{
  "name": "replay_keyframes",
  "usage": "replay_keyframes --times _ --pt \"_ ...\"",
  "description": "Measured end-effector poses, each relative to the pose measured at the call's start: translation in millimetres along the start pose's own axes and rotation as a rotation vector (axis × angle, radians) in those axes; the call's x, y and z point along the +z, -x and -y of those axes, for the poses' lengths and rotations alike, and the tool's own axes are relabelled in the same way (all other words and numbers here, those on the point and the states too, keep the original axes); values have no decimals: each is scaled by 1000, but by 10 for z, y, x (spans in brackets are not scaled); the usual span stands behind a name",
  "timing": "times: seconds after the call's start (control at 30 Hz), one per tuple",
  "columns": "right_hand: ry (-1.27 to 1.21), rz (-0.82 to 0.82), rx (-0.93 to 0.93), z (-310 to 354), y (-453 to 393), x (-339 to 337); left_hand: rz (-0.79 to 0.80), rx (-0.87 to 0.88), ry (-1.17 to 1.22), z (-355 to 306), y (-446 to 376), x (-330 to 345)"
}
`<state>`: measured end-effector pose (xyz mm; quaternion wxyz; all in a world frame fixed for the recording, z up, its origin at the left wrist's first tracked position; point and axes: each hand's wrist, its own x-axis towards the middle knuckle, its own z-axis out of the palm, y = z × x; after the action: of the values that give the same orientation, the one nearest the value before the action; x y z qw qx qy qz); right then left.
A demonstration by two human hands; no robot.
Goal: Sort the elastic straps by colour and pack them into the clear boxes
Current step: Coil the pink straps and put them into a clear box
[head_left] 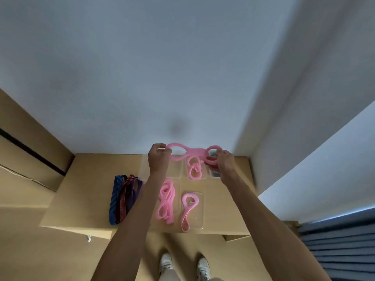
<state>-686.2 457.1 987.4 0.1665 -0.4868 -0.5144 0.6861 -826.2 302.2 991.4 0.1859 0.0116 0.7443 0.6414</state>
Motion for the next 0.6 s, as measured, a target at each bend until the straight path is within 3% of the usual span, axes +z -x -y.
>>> replay_keyframes --times 0.07,0.13,0.37,0.5,0.6 --pt "55 -2 -40 48 24 84 -4 8 -436 179 -35 10" --pt "116 32 -87 131 41 209 85 40 -692 315 -19 46" --pt "399 -5 -201 287 45 656 350 492 -543 248 17 165" --pt "474 22 -317 272 53 846 250 550 -556 255 -125 135" --pt "400 -37 -418 253 93 928 202 443 -441 280 -221 89"
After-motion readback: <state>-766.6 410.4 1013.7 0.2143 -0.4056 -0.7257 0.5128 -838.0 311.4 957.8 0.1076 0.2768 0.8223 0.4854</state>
